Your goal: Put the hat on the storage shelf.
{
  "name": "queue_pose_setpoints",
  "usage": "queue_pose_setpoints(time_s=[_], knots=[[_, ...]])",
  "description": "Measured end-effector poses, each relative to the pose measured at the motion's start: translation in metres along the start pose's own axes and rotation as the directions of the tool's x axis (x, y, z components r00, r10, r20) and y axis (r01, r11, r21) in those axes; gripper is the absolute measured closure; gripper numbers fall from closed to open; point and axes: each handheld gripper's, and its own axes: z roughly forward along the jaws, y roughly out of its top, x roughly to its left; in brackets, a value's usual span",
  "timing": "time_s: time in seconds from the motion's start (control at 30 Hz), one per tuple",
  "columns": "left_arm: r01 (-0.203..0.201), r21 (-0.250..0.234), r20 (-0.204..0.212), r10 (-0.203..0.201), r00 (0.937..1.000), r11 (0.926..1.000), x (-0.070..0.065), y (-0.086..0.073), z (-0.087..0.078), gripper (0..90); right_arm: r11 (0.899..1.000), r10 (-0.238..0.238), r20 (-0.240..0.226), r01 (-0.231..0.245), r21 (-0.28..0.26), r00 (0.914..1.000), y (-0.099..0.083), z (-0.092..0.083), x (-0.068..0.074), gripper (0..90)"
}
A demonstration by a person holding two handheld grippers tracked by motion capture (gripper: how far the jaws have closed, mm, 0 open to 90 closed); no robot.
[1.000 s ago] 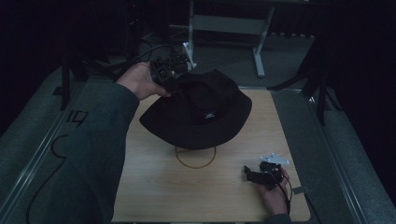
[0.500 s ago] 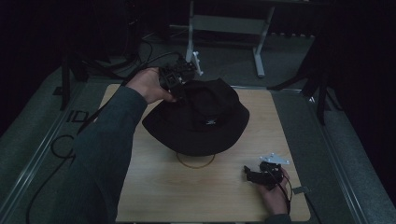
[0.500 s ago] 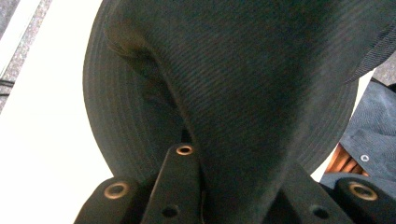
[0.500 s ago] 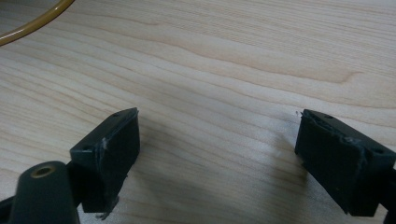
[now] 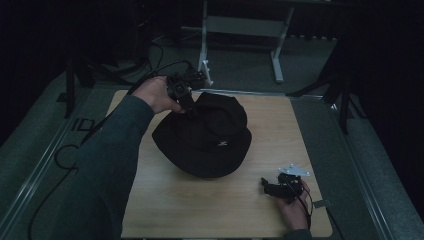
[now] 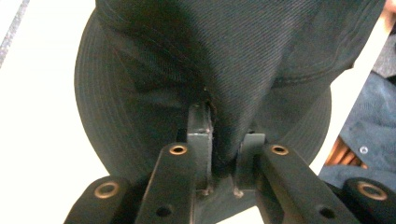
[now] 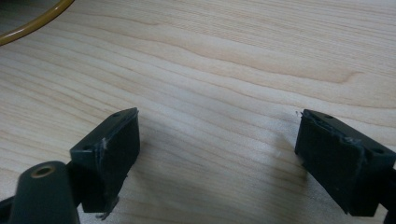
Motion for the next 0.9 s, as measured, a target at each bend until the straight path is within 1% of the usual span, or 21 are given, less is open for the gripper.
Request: queue_pose_setpoints(time_s=[0.03,0.1,0.13,0.17,0.2,0.23,0.27,0.3,0.37,0.4,0.43,0.5,0.53,0.57,0.7,0.73,0.77,0.8,0.83,0.87,0.9], knots=[[0.002,0.006,0.01,-0.002,0.9999,1.0,0.001,-0.004,0.0,82.4,1.0,-0.001,0.0,0.001,0.001,1.0,0.0,0.0,0.0,13.7],[0.011,-0.002,0.021,-0.011,0.9997,0.9999,0.003,-0.007,0.0,82.0,1.0,-0.001,0.0,0.001,0.001,1.0,0.0,0.0,0.0,13.7],[0.019,-0.01,0.025,-0.019,0.9995,0.9998,0.004,-0.008,-0.001,79.9,1.0,-0.001,0.0,0.001,0.001,1.0,0.0,0.0,0.0,13.7],[0.032,-0.032,0.02,-0.031,0.9993,0.999,0.006,-0.009,-0.003,74.3,1.0,-0.001,0.0,0.001,0.001,1.0,0.0,0.0,0.0,13.7],[0.032,-0.032,0.02,-0.031,0.9993,0.999,0.006,-0.009,-0.003,65.5,1.0,-0.001,0.0,0.001,0.001,1.0,0.0,0.0,0.0,13.7],[0.044,-0.064,0.034,-0.042,0.9985,0.997,0.008,-0.012,-0.008,60.7,1.0,-0.001,0.0,0.001,0.001,1.0,0.0,0.0,0.0,13.7],[0.044,-0.088,0.027,-0.042,0.9987,0.9952,0.008,-0.014,-0.012,56.7,1.0,-0.001,0.0,0.001,0.001,1.0,0.0,0.0,0.0,13.7],[0.039,-0.099,0.018,-0.037,0.9991,0.9944,0.008,-0.016,-0.014,53.0,1.0,-0.001,0.0,0.001,0.001,1.0,0.0,0.0,0.0,13.7],[0.045,-0.116,0.0,-0.045,0.999,0.9923,0.008,-0.02,-0.02,46.7,1.0,-0.002,0.0,0.002,0.002,1.0,0.0,0.0,0.0,13.7],[0.054,-0.135,-0.004,-0.055,0.9985,0.9893,0.008,-0.022,-0.024,44.7,1.0,-0.001,0.0,0.001,0.001,1.0,0.0,0.0,0.0,13.7],[0.053,-0.143,-0.005,-0.054,0.9985,0.9883,0.009,-0.024,-0.026,43.9,1.0,-0.001,0.0,0.001,0.0,1.0,0.0,0.0,0.0,13.7],[0.057,-0.176,-0.008,-0.059,0.9982,0.9827,0.009,-0.03,-0.033,42.1,1.0,-0.002,0.0,0.002,0.0,1.0,0.0,0.0,0.0,13.7],[0.062,-0.185,-0.01,-0.065,0.9978,0.9808,0.009,-0.034,-0.035,41.6,1.0,-0.001,0.0,0.001,0.001,1.0,0.0,0.0,0.0,13.7],[0.072,-0.194,-0.022,-0.077,0.9967,0.9784,0.01,-0.038,-0.037,41.6,1.0,-0.001,0.0,0.001,0.001,1.0,0.0,0.0,0.0,13.7],[0.103,-0.208,-0.044,-0.114,0.9925,0.9726,0.014,-0.05,-0.04,42.1,1.0,0.0,0.0,0.0,0.001,1.0,0.0,0.0,0.0,13.7],[0.103,-0.208,-0.044,-0.114,0.9925,0.9726,0.014,-0.05,-0.04,42.3,1.0,0.0,0.0,0.0,0.001,1.0,0.0,0.0,0.0,13.7],[0.116,-0.214,-0.049,-0.129,0.9904,0.97,0.017,-0.056,-0.04,43.0,1.0,-0.001,0.0,0.001,0.002,1.0,0.0,0.0,0.0,13.7],[0.13,-0.216,-0.053,-0.145,0.9881,0.9676,0.018,-0.059,-0.04,43.2,1.0,-0.001,0.0,0.001,0.002,1.0,0.0,0.0,0.0,13.7],[0.137,-0.215,-0.064,-0.154,0.9859,0.9669,0.018,-0.062,-0.04,43.2,1.0,-0.001,0.0,0.001,0.002,1.0,0.0,0.0,0.0,13.8],[0.143,-0.22,-0.068,-0.161,0.9847,0.9651,0.019,-0.064,-0.039,43.3,1.0,-0.001,-0.001,0.001,0.002,1.0,0.0,0.0,0.0,13.7],[0.143,-0.22,-0.068,-0.161,0.9847,0.9651,0.019,-0.064,-0.039,43.3,1.0,-0.001,-0.001,0.001,0.002,1.0,0.0,0.0,0.0,13.7]])
